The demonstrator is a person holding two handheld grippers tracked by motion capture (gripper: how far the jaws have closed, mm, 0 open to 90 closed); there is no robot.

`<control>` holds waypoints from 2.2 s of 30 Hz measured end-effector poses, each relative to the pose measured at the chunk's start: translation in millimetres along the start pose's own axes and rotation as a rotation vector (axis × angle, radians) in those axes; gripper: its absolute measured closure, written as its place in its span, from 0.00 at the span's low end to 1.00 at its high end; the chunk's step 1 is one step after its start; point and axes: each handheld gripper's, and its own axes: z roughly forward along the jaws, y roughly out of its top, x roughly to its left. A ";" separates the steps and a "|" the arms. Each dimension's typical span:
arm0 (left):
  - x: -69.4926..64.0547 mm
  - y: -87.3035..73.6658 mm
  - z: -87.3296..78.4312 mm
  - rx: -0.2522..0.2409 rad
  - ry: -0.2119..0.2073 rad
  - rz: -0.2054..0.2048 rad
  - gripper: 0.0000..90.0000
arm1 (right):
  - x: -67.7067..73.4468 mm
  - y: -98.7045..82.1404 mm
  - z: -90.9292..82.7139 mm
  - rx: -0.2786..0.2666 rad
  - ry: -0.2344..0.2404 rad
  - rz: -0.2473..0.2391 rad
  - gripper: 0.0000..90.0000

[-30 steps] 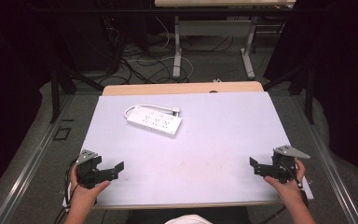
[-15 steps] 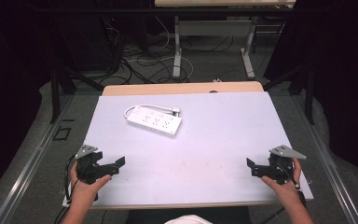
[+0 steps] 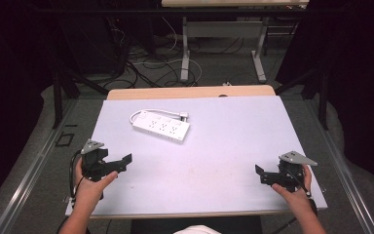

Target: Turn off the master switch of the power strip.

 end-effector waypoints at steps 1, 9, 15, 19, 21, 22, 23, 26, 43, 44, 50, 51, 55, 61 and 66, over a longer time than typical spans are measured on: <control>-0.2 3.5 0.0 0.006 -0.004 0.002 0.03 | 0.7 0.0 1.3 -0.010 -0.009 -0.005 0.00; -4.4 22.3 4.3 0.006 -0.011 -0.006 0.03 | 1.0 0.0 1.7 0.004 -0.001 -0.007 0.00; -8.9 33.0 9.1 0.011 -0.014 0.000 0.04 | 0.8 -0.2 2.0 0.003 0.002 0.004 0.00; -11.2 40.1 10.8 0.008 -0.020 0.000 0.05 | 0.3 -0.3 2.6 -0.002 0.002 -0.008 0.00; -12.4 43.2 11.9 0.010 -0.021 0.004 0.05 | 0.7 -0.6 3.5 -0.002 0.000 -0.007 0.00; -13.1 44.7 12.6 0.009 -0.020 0.005 0.05 | 0.8 -0.6 3.3 0.003 0.007 -0.004 0.00; -13.8 46.5 13.2 0.013 -0.019 0.007 0.05 | 1.0 -0.6 3.5 0.002 0.006 -0.003 0.00; -14.9 51.9 14.1 0.023 -0.022 0.015 0.05 | 0.7 -0.5 3.6 0.001 0.006 -0.004 0.00; -21.4 80.6 28.3 0.023 -0.018 0.003 0.09 | 0.2 -1.6 4.8 0.008 0.004 -0.001 0.00; -22.0 81.7 29.8 0.018 -0.015 0.000 0.09 | 0.6 -1.7 4.9 0.010 0.005 0.005 0.00; -21.2 90.4 36.1 0.022 -0.016 -0.017 0.09 | 0.1 -2.0 5.7 -0.002 -0.005 0.004 0.00; -20.8 91.9 36.7 0.024 -0.010 -0.012 0.09 | 0.2 -2.1 5.6 0.002 -0.004 0.010 0.00; -17.7 97.4 40.8 0.019 -0.002 -0.023 0.09 | 0.2 -2.4 6.3 0.006 -0.005 0.011 0.00; -15.5 105.7 47.3 0.015 0.006 -0.026 0.12 | 0.1 -2.7 7.2 0.015 0.003 0.004 0.00; -15.4 111.7 52.7 0.019 0.014 -0.017 0.17 | -0.5 -2.9 7.5 0.014 0.002 0.000 0.00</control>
